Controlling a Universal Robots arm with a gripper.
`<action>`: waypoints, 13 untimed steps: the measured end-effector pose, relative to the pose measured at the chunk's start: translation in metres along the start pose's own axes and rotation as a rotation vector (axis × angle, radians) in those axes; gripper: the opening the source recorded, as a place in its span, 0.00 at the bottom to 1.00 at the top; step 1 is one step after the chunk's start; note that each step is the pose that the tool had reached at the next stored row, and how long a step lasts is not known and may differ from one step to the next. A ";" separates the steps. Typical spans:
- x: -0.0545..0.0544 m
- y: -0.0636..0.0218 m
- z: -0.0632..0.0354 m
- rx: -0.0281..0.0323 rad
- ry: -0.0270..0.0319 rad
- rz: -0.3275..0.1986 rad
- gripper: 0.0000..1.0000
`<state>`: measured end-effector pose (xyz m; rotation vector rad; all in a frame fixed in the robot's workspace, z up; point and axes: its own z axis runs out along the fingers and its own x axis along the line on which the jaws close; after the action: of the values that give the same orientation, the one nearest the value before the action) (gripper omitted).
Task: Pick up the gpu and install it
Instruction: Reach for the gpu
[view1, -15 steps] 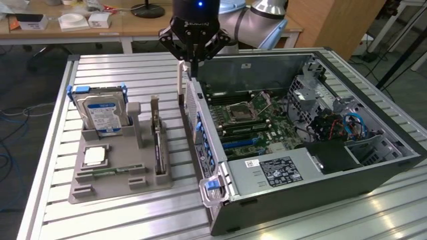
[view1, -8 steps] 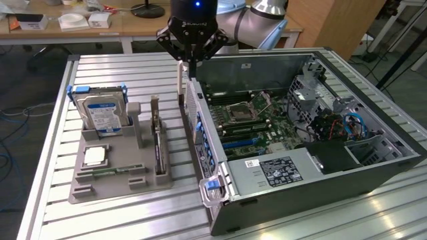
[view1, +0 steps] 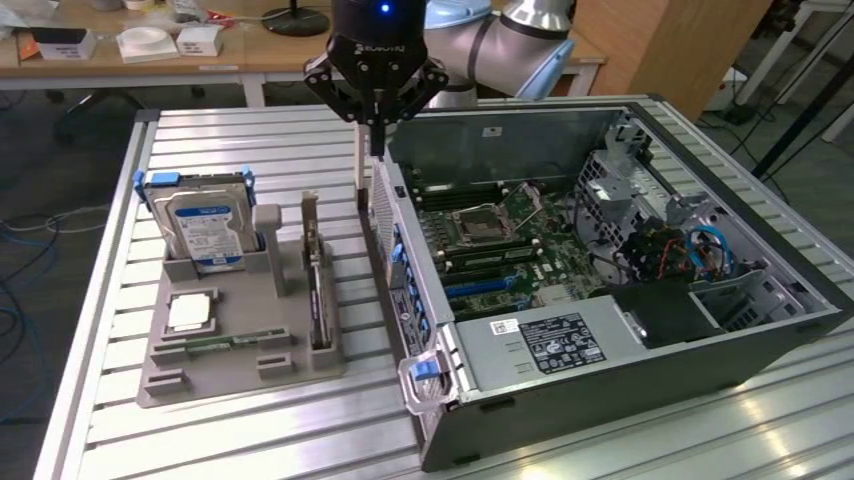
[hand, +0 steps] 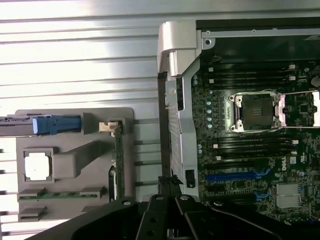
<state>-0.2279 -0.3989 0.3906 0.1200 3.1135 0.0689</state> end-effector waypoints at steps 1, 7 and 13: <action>0.001 -0.0001 0.0000 0.0001 0.0000 0.000 0.11; 0.010 -0.0007 -0.0001 0.0001 0.0000 0.001 0.11; 0.017 -0.0013 -0.0002 0.0001 -0.0001 0.002 0.11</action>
<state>-0.2449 -0.3989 0.3903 0.1236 3.1133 0.0688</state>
